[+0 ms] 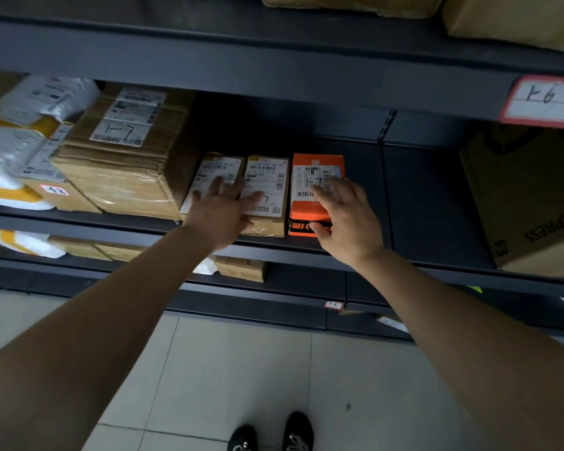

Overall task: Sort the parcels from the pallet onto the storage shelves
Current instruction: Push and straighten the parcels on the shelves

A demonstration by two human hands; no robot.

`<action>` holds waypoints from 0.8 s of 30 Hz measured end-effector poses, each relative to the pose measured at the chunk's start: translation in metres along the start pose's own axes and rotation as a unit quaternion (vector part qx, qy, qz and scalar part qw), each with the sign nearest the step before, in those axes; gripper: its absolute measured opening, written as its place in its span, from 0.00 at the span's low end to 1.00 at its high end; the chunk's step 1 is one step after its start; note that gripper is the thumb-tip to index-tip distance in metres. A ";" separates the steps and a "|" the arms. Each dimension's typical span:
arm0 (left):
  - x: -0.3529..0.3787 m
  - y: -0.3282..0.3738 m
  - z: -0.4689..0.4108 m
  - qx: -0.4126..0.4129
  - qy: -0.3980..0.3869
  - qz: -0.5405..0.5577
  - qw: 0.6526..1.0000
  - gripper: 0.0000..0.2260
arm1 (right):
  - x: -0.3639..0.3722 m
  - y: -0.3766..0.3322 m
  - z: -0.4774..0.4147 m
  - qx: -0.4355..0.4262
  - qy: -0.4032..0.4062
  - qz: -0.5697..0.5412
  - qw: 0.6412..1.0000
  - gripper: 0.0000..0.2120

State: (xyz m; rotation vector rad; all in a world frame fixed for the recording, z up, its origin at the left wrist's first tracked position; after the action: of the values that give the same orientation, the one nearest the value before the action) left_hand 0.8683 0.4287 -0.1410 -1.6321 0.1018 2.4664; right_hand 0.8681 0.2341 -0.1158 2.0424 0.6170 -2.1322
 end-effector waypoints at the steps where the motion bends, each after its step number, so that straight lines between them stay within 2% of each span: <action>1: 0.002 -0.001 0.000 0.003 -0.004 0.007 1.000 0.29 | 0.000 -0.001 0.000 -0.001 0.002 -0.001 1.000 0.31; 5: 0.004 -0.006 0.001 0.011 -0.010 0.036 0.999 0.29 | -0.003 -0.002 0.003 -0.014 0.007 0.000 1.000 0.29; 11: 0.003 -0.004 0.003 0.019 0.010 -0.012 1.000 0.30 | -0.006 -0.005 0.007 -0.023 0.014 -0.009 1.000 0.27; 18: 0.006 -0.007 0.001 0.016 0.007 -0.013 1.000 0.31 | -0.004 -0.008 0.009 -0.024 0.024 -0.009 0.999 0.25; 24: 0.003 -0.013 0.010 0.020 0.030 -0.006 0.999 0.38 | -0.002 -0.011 0.009 -0.002 -0.014 0.018 1.000 0.28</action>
State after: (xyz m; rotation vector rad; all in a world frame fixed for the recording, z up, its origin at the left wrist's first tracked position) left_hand 0.8602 0.4430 -0.1393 -1.6856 0.1495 2.3917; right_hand 0.8562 0.2406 -0.1120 2.0019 0.5744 -2.1351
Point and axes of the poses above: each hand's wrist, its own z-axis away from the middle knuckle, its own x-axis out of the palm, y = z × x, the point moved 9 cm from there along -z, towards the middle knuckle, and after that the axes turned 10 degrees about -y, right-handed, at the moved point
